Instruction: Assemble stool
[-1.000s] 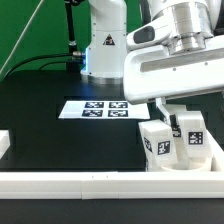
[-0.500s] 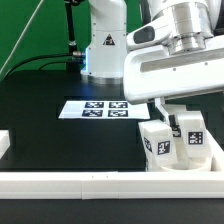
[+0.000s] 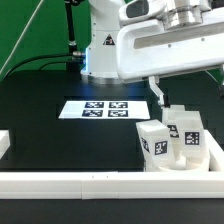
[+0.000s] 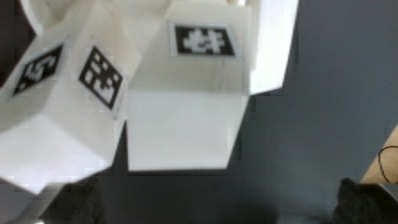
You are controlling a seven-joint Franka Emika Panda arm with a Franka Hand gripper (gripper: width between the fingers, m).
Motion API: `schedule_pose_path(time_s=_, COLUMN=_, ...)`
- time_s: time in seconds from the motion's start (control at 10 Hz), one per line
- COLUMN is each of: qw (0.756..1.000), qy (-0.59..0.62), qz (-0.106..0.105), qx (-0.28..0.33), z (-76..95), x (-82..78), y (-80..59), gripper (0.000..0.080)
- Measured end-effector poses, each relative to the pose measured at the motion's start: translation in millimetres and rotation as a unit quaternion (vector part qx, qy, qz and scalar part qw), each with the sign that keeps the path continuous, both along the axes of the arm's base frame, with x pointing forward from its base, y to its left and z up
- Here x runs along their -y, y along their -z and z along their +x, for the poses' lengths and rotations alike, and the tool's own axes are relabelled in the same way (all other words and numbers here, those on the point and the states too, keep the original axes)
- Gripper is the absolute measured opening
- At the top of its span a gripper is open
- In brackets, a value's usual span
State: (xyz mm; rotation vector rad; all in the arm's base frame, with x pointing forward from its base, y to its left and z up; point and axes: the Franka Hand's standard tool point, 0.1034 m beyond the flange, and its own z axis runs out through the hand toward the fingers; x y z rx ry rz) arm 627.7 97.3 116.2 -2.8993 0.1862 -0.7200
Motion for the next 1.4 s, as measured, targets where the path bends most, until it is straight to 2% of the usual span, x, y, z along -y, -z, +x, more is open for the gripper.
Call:
schedule_pose_path(time_s=0.2, qw=0.997, qy=-0.01, qz=0.013, qx=-0.071, z=-6.1, x=-2.5, y=5.6, gripper=0.0648)
schedule_pose_path(time_s=0.3, qw=0.992, qy=-0.018, qz=0.022, qx=-0.119, z=-6.0, x=-3.7, y=3.6, gripper=0.0648)
schedule_pose_path(time_s=0.4, qw=0.989, qy=-0.024, qz=0.023, qx=-0.144, z=-5.6, x=-2.4, y=4.8, gripper=0.0648)
schedule_pose_path(time_s=0.5, qw=0.976, qy=-0.041, qz=0.015, qx=-0.213, z=-12.6, x=1.3, y=10.4, gripper=0.0648)
schedule_pose_path(time_s=0.6, qw=0.967, qy=-0.052, qz=0.002, qx=-0.249, z=-8.8, x=4.8, y=9.1, gripper=0.0648)
schedule_pose_path(time_s=0.7, qw=0.961, qy=-0.065, qz=-0.003, qx=-0.269, z=-5.1, x=8.7, y=7.8, gripper=0.0648)
schedule_pose_path(time_s=0.8, qw=0.967, qy=-0.083, qz=-0.01, qx=-0.241, z=1.1, x=13.5, y=6.2, gripper=0.0648)
schedule_pose_path(time_s=0.9, qw=0.967, qy=-0.089, qz=-0.012, qx=-0.24, z=-1.4, x=13.8, y=7.6, gripper=0.0648)
schedule_pose_path(time_s=1.0, qw=0.964, qy=-0.12, qz=-0.023, qx=-0.235, z=-1.2, x=11.7, y=8.0, gripper=0.0648)
schedule_pose_path(time_s=1.1, qw=0.952, qy=-0.211, qz=-0.059, qx=-0.214, z=1.0, x=4.8, y=6.8, gripper=0.0648)
schedule_pose_path(time_s=1.3, qw=0.917, qy=-0.336, qz=-0.098, qx=-0.191, z=1.4, x=0.9, y=6.1, gripper=0.0648)
schedule_pose_path(time_s=1.4, qw=0.888, qy=-0.406, qz=-0.123, qx=-0.179, z=1.1, x=-2.2, y=5.9, gripper=0.0648)
